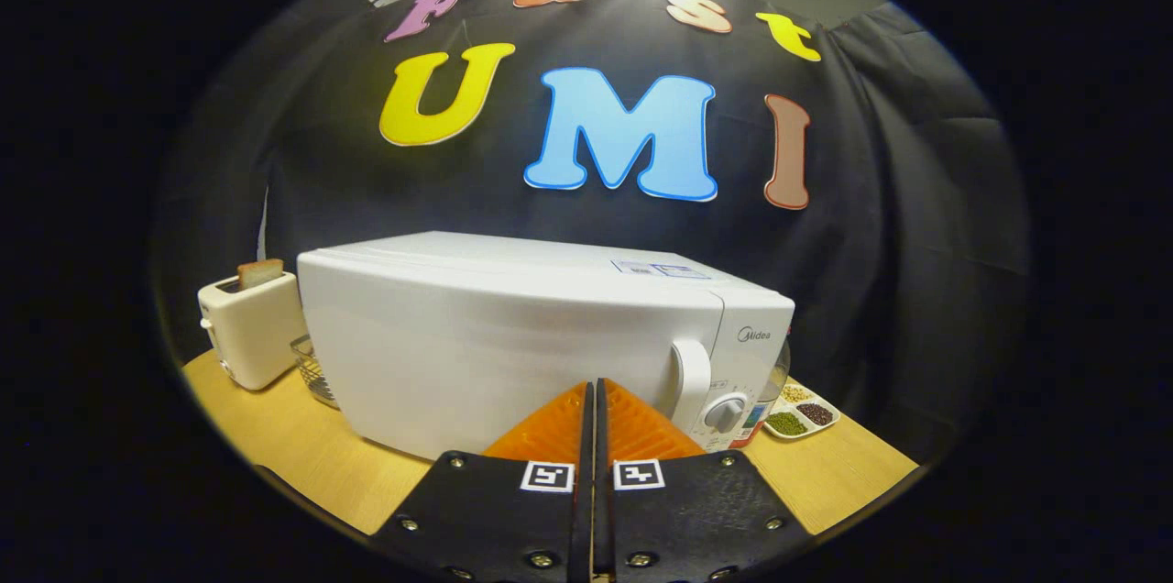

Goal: Open the microwave, put the food inside, and close the microwave door.

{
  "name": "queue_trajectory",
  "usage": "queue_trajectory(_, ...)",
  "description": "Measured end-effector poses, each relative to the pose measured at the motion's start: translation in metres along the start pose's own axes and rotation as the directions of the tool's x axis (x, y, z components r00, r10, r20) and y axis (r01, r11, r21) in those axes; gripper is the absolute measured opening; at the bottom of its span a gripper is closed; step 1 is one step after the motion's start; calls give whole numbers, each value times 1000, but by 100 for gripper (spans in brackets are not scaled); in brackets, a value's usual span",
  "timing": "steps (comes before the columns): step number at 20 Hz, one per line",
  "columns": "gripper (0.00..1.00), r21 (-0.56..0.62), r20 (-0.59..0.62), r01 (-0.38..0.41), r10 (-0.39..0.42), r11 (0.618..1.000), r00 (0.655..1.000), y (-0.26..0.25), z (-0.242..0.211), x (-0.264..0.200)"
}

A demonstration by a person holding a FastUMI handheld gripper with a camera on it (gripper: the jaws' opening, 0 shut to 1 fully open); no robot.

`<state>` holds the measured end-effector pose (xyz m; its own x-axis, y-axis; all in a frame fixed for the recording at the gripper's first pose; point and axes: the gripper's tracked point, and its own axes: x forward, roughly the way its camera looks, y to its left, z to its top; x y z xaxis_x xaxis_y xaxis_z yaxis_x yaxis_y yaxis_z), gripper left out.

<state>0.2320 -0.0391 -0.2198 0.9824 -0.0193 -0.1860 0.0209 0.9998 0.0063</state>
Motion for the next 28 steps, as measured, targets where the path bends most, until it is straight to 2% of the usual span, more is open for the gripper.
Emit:
queue_trajectory(8, 2, 46, 133, -54, 48, 997, 990, 7, 102, -117)
queue_trajectory(16, 3, 68, 198, -160, 144, 985, 970, 20, 160, -221)
queue_trajectory(17, 7, 81, 205, -134, 115, 988, 972, 12, 164, -231)
queue_trajectory(18, 26, 84, 216, -106, 85, 991, 973, 5, 170, -241)
queue_trajectory(22, 99, 63, 277, -110, 89, 992, 957, 9, 180, -272)
queue_trajectory(28, 99, 28, 249, -121, 111, 992, 962, 11, 164, -276)
